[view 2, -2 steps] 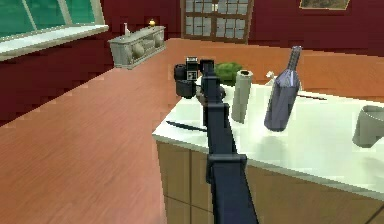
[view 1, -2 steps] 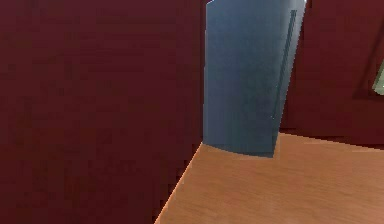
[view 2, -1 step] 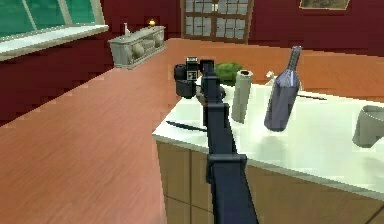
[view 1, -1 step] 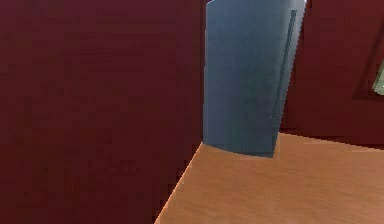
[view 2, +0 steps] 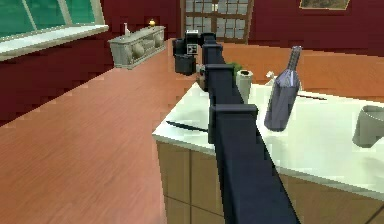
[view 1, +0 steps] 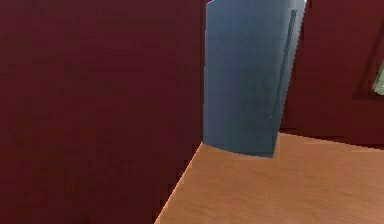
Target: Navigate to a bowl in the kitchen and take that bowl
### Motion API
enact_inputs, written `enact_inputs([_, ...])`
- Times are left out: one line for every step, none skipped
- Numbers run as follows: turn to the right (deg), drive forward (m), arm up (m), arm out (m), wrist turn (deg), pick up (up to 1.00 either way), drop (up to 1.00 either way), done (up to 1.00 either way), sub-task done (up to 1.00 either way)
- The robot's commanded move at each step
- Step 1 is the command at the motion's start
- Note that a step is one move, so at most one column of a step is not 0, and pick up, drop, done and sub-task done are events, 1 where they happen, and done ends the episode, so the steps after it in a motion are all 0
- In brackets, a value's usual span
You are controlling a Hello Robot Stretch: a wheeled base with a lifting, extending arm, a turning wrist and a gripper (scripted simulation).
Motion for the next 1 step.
enact_inputs([0.0, 0.0, 0.0, 0.0, 0.0, 0.0, 0.0, 1.0, 0.0])
